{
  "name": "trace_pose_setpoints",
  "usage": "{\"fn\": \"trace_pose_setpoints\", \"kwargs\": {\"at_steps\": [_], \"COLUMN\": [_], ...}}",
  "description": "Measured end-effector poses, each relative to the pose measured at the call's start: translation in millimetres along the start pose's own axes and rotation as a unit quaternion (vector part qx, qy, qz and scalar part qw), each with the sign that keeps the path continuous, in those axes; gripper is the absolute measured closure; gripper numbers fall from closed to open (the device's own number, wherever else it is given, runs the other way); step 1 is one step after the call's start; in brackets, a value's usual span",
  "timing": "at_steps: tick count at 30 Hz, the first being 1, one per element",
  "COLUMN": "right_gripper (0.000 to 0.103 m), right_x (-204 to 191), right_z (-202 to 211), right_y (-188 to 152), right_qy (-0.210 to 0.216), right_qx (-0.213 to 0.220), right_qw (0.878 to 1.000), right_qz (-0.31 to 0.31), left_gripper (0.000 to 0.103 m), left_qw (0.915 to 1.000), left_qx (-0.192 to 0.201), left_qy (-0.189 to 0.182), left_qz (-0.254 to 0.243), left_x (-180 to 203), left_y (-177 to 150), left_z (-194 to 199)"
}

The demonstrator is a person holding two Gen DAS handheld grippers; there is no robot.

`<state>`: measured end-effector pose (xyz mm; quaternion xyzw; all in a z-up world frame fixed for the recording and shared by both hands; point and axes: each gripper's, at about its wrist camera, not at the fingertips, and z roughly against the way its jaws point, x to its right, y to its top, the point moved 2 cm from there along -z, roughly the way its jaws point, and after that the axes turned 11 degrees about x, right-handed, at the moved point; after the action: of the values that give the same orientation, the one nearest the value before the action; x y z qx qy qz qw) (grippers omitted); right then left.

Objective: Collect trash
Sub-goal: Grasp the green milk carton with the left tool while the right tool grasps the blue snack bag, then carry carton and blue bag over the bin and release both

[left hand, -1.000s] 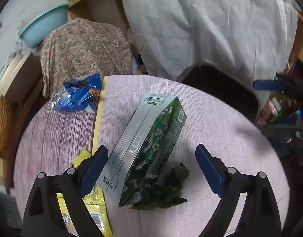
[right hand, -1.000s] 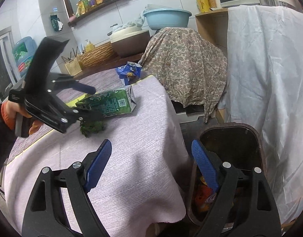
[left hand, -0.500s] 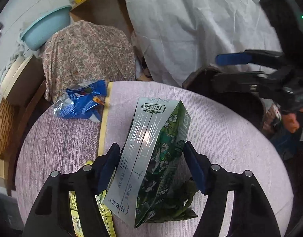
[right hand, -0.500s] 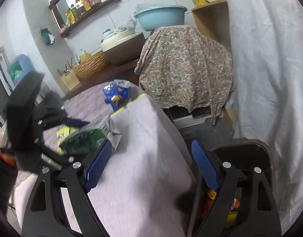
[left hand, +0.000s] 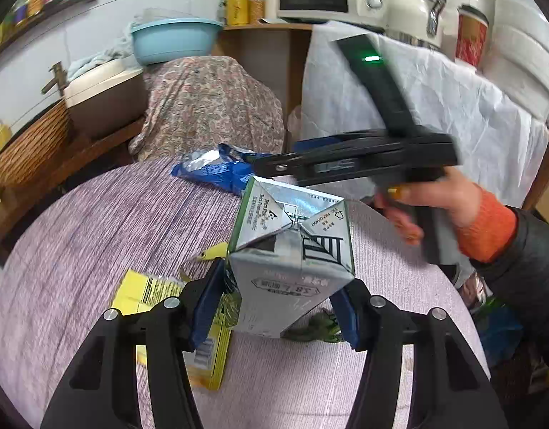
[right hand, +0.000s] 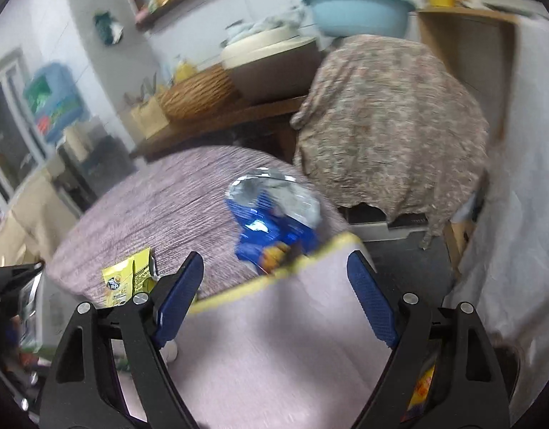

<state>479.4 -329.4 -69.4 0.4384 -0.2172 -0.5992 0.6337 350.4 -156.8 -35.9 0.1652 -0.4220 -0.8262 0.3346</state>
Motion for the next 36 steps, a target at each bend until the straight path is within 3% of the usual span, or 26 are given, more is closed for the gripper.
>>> {"fn": "trace_pose_setpoints", "kwargs": {"at_steps": [4, 6, 8, 9, 10, 14, 28, 33, 36], "right_gripper": [0.021, 0.03, 0.051, 0.054, 0.069, 0.077, 0.08, 0.08, 0.08], "right_x": [-19.6, -25.1, -28.2, -28.7, -30.0, -31.5, -34.8, -27.2, -17.0], "right_z": [-30.3, -39.8, -46.1, -45.6, -45.7, -39.9, 64.8, 119.2, 149.5], "right_y": [5.8, 1.9, -1.4, -2.1, -3.1, -8.9, -42.1, -59.5, -75.2], "right_qy": [-0.023, -0.044, -0.059, -0.064, -0.059, -0.05, 0.018, 0.025, 0.005], "right_qx": [-0.026, -0.038, -0.046, -0.038, -0.041, -0.034, 0.042, 0.073, 0.093], "right_qw": [0.998, 0.994, 0.991, 0.99, 0.99, 0.991, 0.997, 0.996, 0.995], "right_qz": [0.059, 0.091, 0.111, 0.121, 0.122, 0.118, 0.07, 0.038, 0.028], "left_gripper": [0.048, 0.048, 0.048, 0.048, 0.048, 0.048, 0.048, 0.048, 0.048], "left_qw": [0.9995, 0.9988, 0.9986, 0.9985, 0.9985, 0.9977, 0.9933, 0.9928, 0.9917], "left_qx": [0.016, 0.024, 0.03, 0.031, 0.033, 0.038, 0.08, 0.09, 0.096], "left_qy": [0.004, -0.001, -0.002, -0.002, -0.002, 0.0, -0.006, 0.003, -0.02], "left_qz": [0.027, 0.042, 0.044, 0.044, 0.045, 0.056, 0.083, 0.079, 0.083], "left_x": [-3.8, -5.2, -5.2, -4.5, -4.3, -6.1, 7.5, 26.0, 44.0], "left_y": [-3.8, -5.9, -7.6, -8.3, -9.3, -12.2, -16.9, -19.4, -18.1], "left_z": [7.4, 13.6, 18.3, 20.5, 22.6, 27.1, 56.4, 62.1, 59.6]}}
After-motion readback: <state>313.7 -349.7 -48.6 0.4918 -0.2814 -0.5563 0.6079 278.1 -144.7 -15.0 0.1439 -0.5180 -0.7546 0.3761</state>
